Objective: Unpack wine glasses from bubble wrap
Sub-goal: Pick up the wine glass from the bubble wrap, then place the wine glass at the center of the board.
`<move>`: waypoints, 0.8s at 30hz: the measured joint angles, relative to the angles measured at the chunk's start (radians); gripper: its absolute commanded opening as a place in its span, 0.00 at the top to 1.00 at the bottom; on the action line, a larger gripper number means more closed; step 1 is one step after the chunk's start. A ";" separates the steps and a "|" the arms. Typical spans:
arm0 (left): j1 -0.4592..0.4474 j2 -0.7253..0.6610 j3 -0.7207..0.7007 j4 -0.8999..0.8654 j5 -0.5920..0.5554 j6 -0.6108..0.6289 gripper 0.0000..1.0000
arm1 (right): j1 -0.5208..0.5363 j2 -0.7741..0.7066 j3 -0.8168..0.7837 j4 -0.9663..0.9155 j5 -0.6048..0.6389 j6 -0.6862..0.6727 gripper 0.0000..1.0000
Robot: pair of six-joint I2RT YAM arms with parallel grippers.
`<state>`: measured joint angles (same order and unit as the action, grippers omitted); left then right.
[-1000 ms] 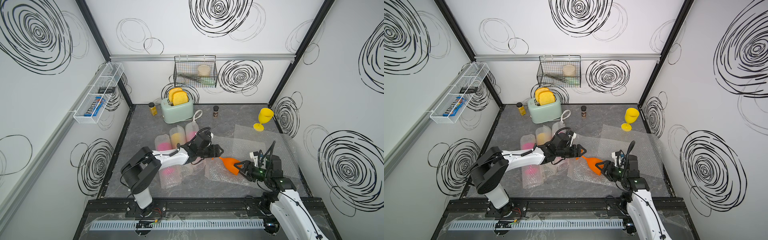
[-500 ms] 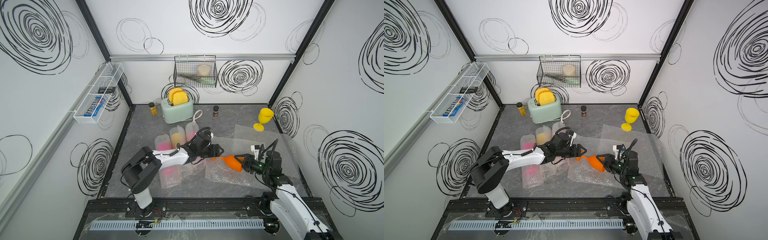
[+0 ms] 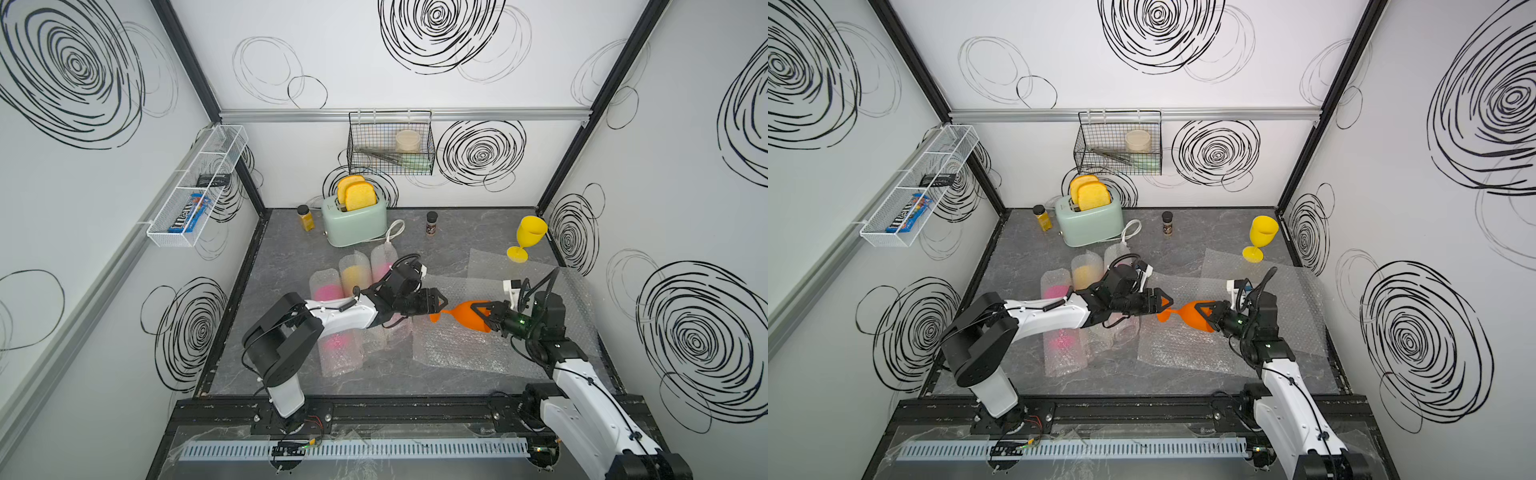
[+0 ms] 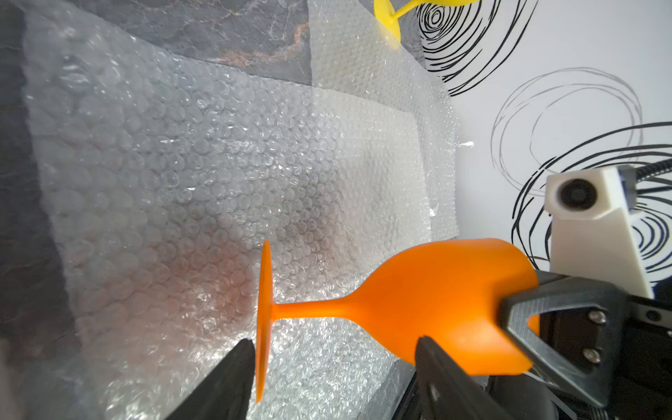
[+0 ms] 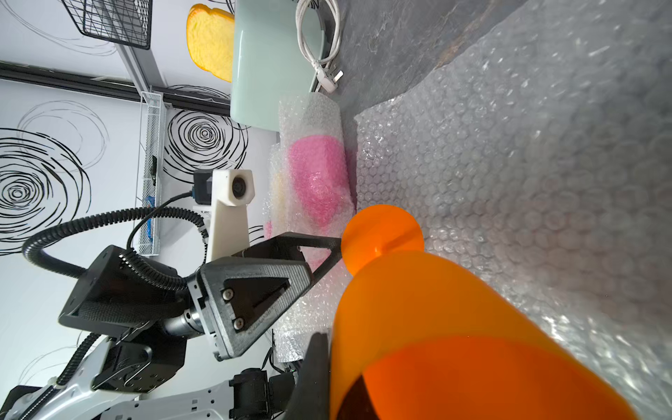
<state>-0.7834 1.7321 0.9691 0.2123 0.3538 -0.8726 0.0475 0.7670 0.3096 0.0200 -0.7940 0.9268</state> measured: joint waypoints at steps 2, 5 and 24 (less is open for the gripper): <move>0.012 -0.008 -0.004 -0.001 0.005 -0.003 0.26 | 0.000 0.021 0.040 -0.039 0.015 -0.031 0.98; 0.037 -0.042 -0.014 -0.003 0.012 -0.003 0.26 | 0.000 0.081 0.156 -0.114 0.052 -0.101 0.98; 0.250 -0.312 -0.140 -0.092 0.023 0.050 0.25 | 0.177 0.853 1.244 -0.572 0.647 -0.619 0.98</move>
<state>-0.5335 1.4204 0.8295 0.1204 0.3767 -0.8223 0.2245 1.6203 1.5532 -0.5522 -0.1471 0.3080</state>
